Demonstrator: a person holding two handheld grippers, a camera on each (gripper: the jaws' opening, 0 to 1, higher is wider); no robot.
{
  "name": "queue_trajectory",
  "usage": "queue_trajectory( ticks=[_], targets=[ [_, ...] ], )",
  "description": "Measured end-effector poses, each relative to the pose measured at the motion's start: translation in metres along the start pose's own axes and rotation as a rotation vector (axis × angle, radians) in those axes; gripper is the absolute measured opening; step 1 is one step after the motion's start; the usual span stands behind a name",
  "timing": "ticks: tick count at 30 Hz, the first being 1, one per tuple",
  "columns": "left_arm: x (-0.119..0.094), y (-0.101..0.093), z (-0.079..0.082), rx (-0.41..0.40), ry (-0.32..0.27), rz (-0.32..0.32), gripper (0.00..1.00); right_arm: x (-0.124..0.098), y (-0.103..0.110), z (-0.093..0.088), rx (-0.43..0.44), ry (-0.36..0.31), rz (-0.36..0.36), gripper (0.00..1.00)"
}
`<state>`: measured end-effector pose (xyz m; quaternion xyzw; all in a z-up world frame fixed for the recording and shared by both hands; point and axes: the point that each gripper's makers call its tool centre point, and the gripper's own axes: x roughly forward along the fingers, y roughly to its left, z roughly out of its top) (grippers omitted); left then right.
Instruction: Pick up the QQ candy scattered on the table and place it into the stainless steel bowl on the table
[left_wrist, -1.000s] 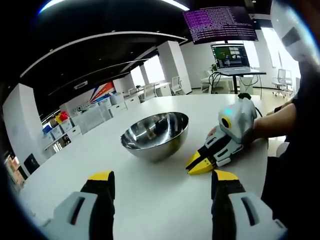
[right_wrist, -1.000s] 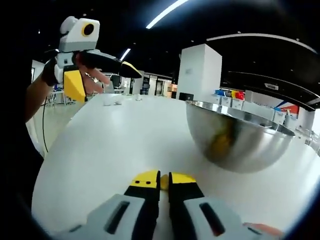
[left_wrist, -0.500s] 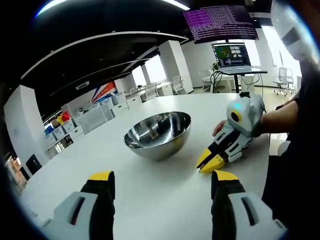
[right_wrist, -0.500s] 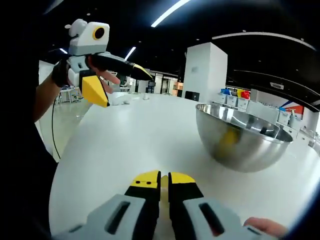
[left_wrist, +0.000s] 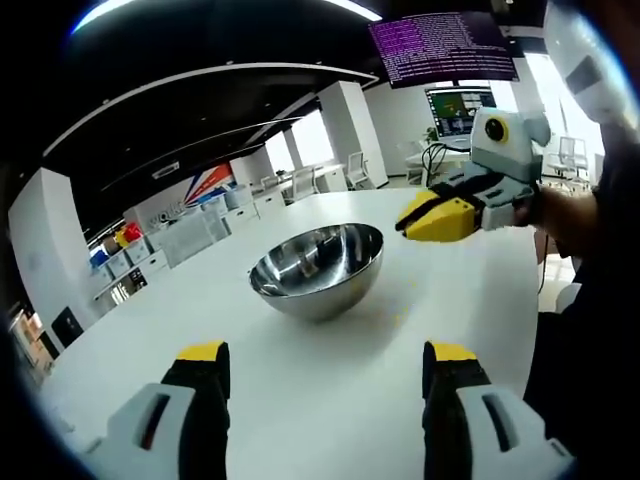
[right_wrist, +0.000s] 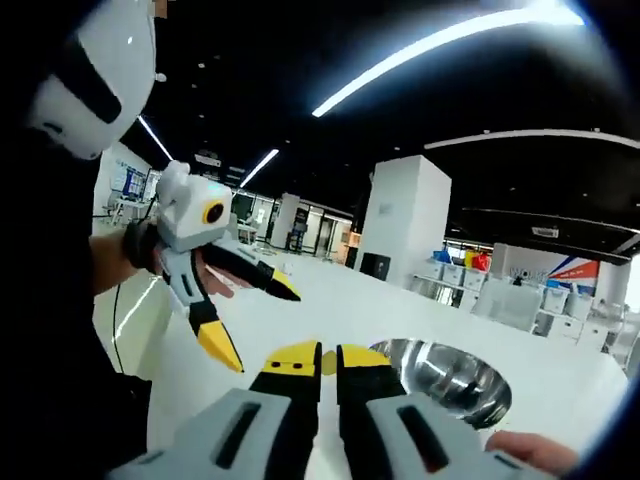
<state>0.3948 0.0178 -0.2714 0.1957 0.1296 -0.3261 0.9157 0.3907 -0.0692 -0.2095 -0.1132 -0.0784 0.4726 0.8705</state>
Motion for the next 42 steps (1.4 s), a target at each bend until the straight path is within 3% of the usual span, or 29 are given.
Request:
queue_trajectory(
  ticks=[4,9,11,13,17,22,27,32,35,38,42],
  targets=[
    [0.0,-0.001,0.0,-0.002,-0.003,-0.001,0.79,-0.001,-0.015,0.03,-0.035,-0.055,-0.006,0.05],
    [-0.001,-0.002,0.001,0.001,-0.006,-0.005,0.79,0.008,-0.052,0.041,-0.003,-0.073,-0.07,0.05],
    [-0.002,-0.002,0.002,0.0,-0.008,-0.004,0.79,0.016,-0.073,0.032,0.012,-0.047,-0.12,0.05],
    [-0.002,-0.003,0.002,0.001,-0.009,-0.005,0.79,0.025,-0.095,0.011,0.035,0.013,-0.175,0.05],
    [-0.003,-0.003,0.001,-0.002,-0.009,-0.005,0.79,0.042,-0.109,-0.022,0.095,0.065,-0.185,0.05],
    [-0.003,-0.003,0.001,0.0,-0.006,-0.005,0.79,0.058,-0.118,-0.061,0.063,0.145,-0.214,0.05],
    [-0.002,-0.004,0.001,0.001,-0.005,-0.008,0.78,0.068,-0.123,-0.098,0.108,0.222,-0.217,0.05],
    [-0.002,-0.003,0.0,-0.001,-0.002,-0.006,0.78,0.065,-0.125,-0.113,0.088,0.256,-0.236,0.09],
    [-0.002,-0.002,-0.001,-0.003,-0.001,-0.004,0.78,0.066,-0.128,-0.105,0.111,0.191,-0.231,0.35],
    [0.0,-0.002,0.0,-0.003,-0.002,-0.006,0.78,0.062,-0.132,-0.099,0.121,0.165,-0.253,0.28],
    [0.001,-0.003,0.001,-0.001,-0.004,-0.012,0.78,0.059,-0.135,-0.096,0.14,0.143,-0.271,0.3]
  ],
)
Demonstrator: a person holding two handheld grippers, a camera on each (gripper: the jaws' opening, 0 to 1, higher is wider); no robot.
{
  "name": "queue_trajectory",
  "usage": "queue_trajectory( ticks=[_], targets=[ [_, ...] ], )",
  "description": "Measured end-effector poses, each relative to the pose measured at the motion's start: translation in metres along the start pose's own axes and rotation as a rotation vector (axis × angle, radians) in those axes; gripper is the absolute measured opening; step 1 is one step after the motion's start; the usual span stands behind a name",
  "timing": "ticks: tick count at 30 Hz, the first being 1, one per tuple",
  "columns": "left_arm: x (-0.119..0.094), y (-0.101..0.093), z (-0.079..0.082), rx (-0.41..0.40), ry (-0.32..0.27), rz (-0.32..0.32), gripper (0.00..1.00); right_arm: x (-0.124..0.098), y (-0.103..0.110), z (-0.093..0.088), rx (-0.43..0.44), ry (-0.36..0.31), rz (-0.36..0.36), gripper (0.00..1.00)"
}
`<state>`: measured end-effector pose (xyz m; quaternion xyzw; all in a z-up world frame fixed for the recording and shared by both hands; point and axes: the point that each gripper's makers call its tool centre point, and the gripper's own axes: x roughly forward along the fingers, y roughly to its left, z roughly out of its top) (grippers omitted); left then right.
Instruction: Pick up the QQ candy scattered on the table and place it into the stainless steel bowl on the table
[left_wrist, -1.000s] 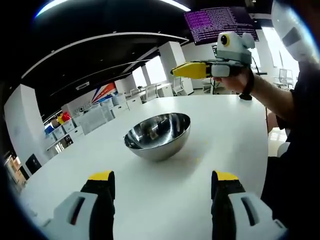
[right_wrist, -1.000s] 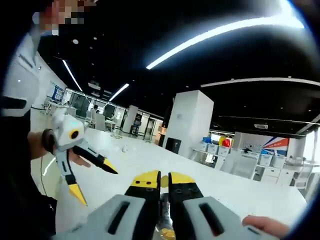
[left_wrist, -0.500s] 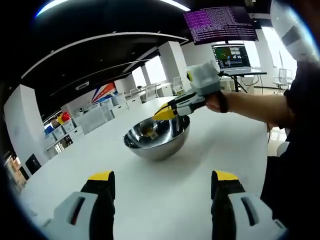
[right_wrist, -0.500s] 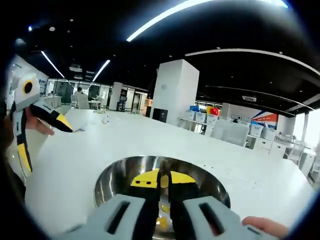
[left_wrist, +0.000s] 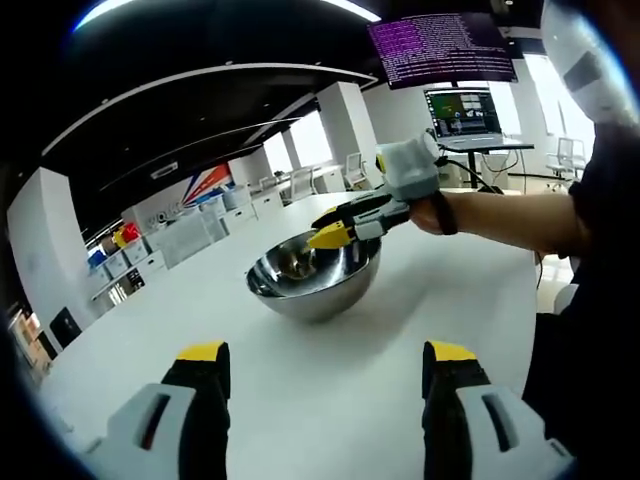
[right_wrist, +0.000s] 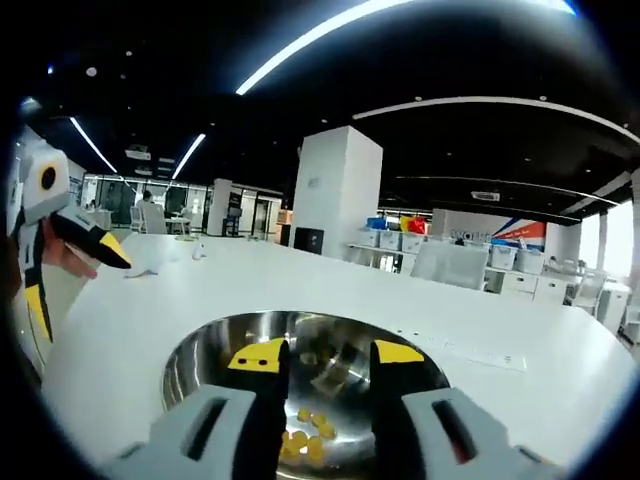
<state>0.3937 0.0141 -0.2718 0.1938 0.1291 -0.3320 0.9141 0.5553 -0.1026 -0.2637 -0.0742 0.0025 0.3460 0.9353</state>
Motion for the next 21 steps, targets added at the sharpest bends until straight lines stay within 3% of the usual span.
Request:
queue_trajectory(
  ticks=[17,21],
  targets=[
    [-0.0025,0.0041,0.0001,-0.004,-0.002,0.013,0.78,-0.003,0.0026,-0.0061,0.002,0.022,0.004,0.3],
    [-0.0014,0.0089,-0.0011,-0.012,-0.004,0.027,0.79,-0.0069,0.0006,-0.0009,-0.024,0.015,-0.009,0.31]
  ],
)
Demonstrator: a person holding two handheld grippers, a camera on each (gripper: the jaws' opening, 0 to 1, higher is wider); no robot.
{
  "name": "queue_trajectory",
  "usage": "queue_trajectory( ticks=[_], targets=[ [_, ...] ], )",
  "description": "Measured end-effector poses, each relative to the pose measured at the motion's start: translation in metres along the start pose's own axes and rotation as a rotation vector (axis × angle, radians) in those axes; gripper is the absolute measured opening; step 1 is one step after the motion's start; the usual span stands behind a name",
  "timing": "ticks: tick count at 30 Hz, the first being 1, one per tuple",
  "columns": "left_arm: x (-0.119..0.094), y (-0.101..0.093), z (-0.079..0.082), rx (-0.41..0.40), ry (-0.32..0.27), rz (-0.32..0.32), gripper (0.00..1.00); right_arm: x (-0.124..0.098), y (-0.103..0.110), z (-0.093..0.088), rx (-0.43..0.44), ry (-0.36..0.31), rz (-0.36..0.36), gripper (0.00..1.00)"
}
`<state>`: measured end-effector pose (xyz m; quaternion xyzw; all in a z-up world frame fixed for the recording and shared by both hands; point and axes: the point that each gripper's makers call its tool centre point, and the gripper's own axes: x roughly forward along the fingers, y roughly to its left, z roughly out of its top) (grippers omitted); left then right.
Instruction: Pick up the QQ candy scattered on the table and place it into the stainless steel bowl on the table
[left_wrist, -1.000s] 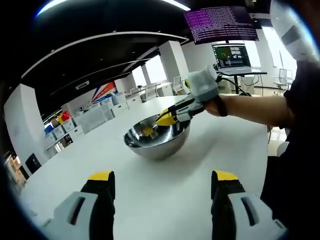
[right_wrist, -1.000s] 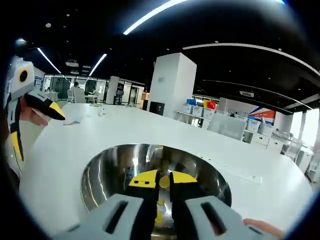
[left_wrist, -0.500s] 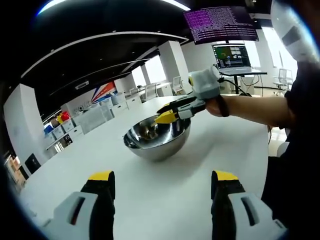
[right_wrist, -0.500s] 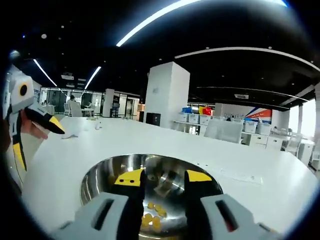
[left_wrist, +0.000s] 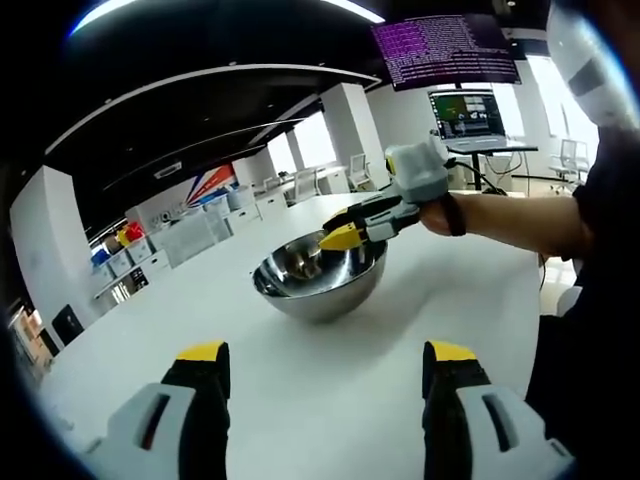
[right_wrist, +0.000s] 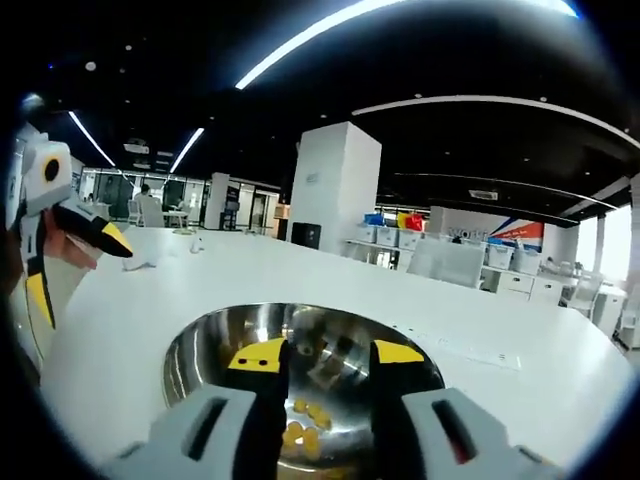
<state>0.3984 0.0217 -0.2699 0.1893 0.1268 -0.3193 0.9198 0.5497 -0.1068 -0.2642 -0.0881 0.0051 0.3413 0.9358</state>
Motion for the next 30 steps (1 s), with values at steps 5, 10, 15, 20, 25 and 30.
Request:
queue_trajectory(
  ticks=[5,10,15,20,25,30],
  targets=[
    [0.0,-0.001,0.001,-0.005,-0.009,-0.004,0.79,-0.006,-0.002,0.011,0.007,-0.027,0.004,0.37],
    [0.003,0.001,0.001,-0.011,-0.015,-0.004,0.79,-0.009,-0.007,0.007,0.002,-0.015,-0.011,0.4],
    [0.02,0.023,0.008,-0.068,-0.121,-0.026,0.83,-0.021,-0.013,0.027,0.009,-0.129,0.087,0.62],
    [0.049,0.04,0.004,-0.061,-0.16,-0.102,0.85,-0.046,-0.027,0.037,0.094,-0.203,0.199,0.82],
    [0.086,0.035,-0.008,0.097,-0.171,-0.191,0.87,-0.058,-0.046,-0.002,0.031,-0.09,0.238,0.83],
    [0.115,0.038,-0.016,0.078,-0.166,-0.211,0.92,-0.059,-0.031,-0.035,0.002,-0.027,0.342,0.89]
  ],
)
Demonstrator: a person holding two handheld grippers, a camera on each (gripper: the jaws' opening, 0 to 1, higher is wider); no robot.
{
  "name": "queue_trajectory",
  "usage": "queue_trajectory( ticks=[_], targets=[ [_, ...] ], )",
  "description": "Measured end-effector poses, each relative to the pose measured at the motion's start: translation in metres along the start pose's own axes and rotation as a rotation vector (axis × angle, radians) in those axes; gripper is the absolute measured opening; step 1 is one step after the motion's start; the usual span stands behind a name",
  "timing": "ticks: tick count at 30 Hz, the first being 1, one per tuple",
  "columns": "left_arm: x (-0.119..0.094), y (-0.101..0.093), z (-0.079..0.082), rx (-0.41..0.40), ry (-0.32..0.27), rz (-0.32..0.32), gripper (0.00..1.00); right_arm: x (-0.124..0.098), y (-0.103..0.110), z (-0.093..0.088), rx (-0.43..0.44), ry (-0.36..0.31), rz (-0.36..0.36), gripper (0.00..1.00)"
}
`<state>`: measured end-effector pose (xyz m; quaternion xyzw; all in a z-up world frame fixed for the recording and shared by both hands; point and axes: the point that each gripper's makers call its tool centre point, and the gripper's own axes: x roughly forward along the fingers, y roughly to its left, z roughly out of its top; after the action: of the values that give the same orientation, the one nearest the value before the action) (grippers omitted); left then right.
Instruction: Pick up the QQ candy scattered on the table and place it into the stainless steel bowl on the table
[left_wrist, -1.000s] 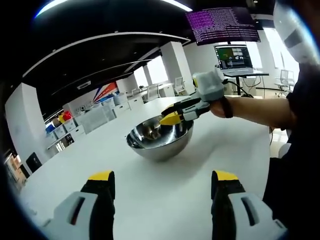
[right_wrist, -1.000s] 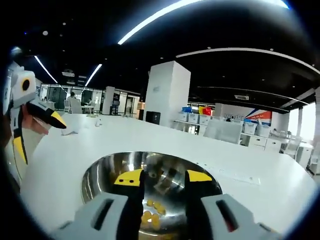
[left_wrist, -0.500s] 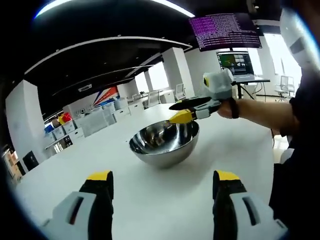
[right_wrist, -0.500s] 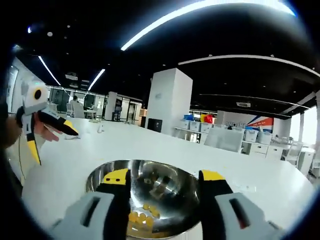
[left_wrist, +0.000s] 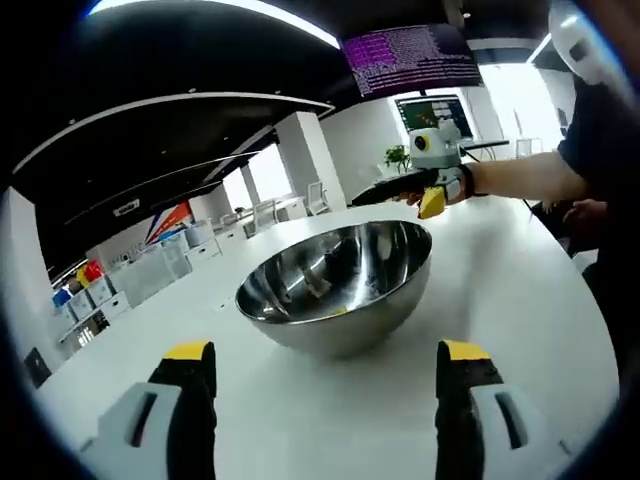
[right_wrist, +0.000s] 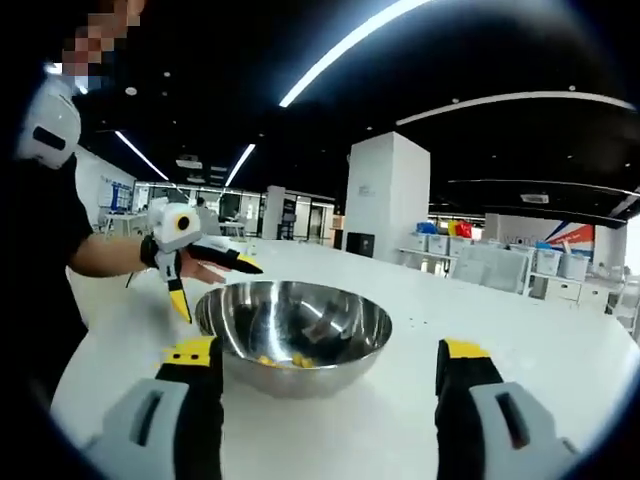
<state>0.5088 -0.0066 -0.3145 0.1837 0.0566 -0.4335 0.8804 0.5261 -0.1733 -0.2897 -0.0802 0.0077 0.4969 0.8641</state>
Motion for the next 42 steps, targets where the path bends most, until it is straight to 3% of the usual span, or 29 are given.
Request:
queue_trajectory(
  ticks=[3,8,11,18,26,36,42],
  targets=[
    [0.009,0.0,0.005,-0.079,-0.071,-0.038,0.93,0.01,0.011,-0.014,-0.014,0.013,0.056,0.91],
    [0.021,-0.001,0.001,-0.106,-0.098,-0.091,0.95,0.033,0.022,-0.03,-0.007,0.057,0.132,0.91],
    [0.028,-0.002,0.0,-0.113,-0.097,-0.098,0.95,0.04,0.021,-0.029,0.011,0.037,0.148,0.9],
    [0.036,-0.011,0.013,-0.136,-0.172,-0.146,0.95,0.05,0.019,-0.026,0.033,0.016,0.167,0.93],
    [0.041,-0.01,0.014,-0.141,-0.181,-0.131,0.93,0.05,0.02,-0.026,0.034,0.002,0.175,0.92],
    [0.035,-0.013,0.019,-0.111,-0.159,-0.136,0.92,0.048,0.027,-0.025,0.033,0.043,0.174,0.9],
    [0.028,-0.012,0.029,-0.121,-0.184,-0.139,0.92,0.043,0.029,-0.01,0.018,0.022,0.17,0.89]
  ],
)
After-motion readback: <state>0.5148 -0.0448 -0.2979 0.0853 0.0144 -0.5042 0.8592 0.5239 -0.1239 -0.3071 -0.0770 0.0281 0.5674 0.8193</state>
